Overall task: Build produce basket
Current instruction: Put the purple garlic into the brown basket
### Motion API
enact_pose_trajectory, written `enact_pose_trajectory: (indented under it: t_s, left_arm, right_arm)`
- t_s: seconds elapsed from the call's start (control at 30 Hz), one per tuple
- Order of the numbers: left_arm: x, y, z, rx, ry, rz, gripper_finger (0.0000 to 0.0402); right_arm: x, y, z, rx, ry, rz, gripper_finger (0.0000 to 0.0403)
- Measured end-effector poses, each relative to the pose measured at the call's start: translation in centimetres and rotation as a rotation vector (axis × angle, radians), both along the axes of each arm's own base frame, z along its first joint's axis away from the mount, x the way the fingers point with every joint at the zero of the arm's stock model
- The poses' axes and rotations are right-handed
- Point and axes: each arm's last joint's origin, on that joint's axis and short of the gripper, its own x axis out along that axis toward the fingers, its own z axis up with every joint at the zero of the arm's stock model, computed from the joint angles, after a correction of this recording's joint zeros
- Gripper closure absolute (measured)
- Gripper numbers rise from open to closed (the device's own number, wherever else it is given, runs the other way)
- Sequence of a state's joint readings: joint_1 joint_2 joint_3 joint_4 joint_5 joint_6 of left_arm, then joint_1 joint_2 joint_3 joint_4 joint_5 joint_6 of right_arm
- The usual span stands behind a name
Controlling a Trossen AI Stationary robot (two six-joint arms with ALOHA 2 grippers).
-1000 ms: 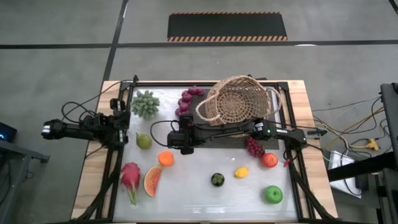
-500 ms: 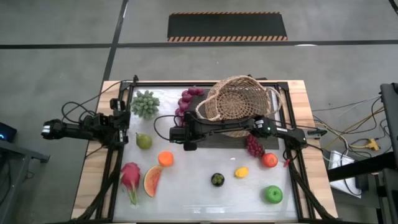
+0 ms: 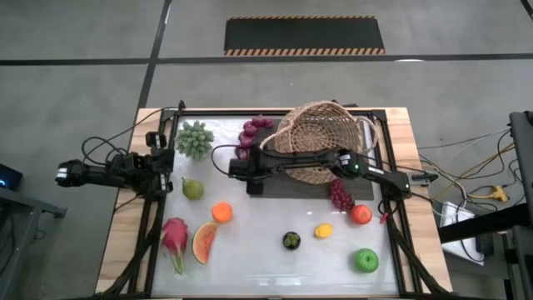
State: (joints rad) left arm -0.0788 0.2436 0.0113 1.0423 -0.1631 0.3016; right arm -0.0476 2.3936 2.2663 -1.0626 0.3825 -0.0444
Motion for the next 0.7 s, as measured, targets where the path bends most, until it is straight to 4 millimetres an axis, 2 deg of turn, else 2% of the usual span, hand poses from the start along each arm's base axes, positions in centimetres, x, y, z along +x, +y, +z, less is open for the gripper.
enact_pose_trajectory:
  t_s: [0.17, 0.4, 0.7]
  left_arm:
    - [0.0, 0.0, 0.0, 0.000, -0.003, 0.000, 0.0402]
    - [0.0, 0.0, 0.0, 0.001, -0.003, 0.001, 0.0402]
    - [-0.1, 0.0, 0.1, 0.000, -0.009, 0.001, 0.0402]
  right_arm:
    - [0.0, -0.1, -0.6, -0.002, 0.000, -0.001, 0.0128]
    - [0.1, -0.1, -0.3, -0.001, -0.010, -0.001, 0.0235]
    - [0.4, 0.3, 1.2, -0.003, -0.050, 0.007, 0.0232]
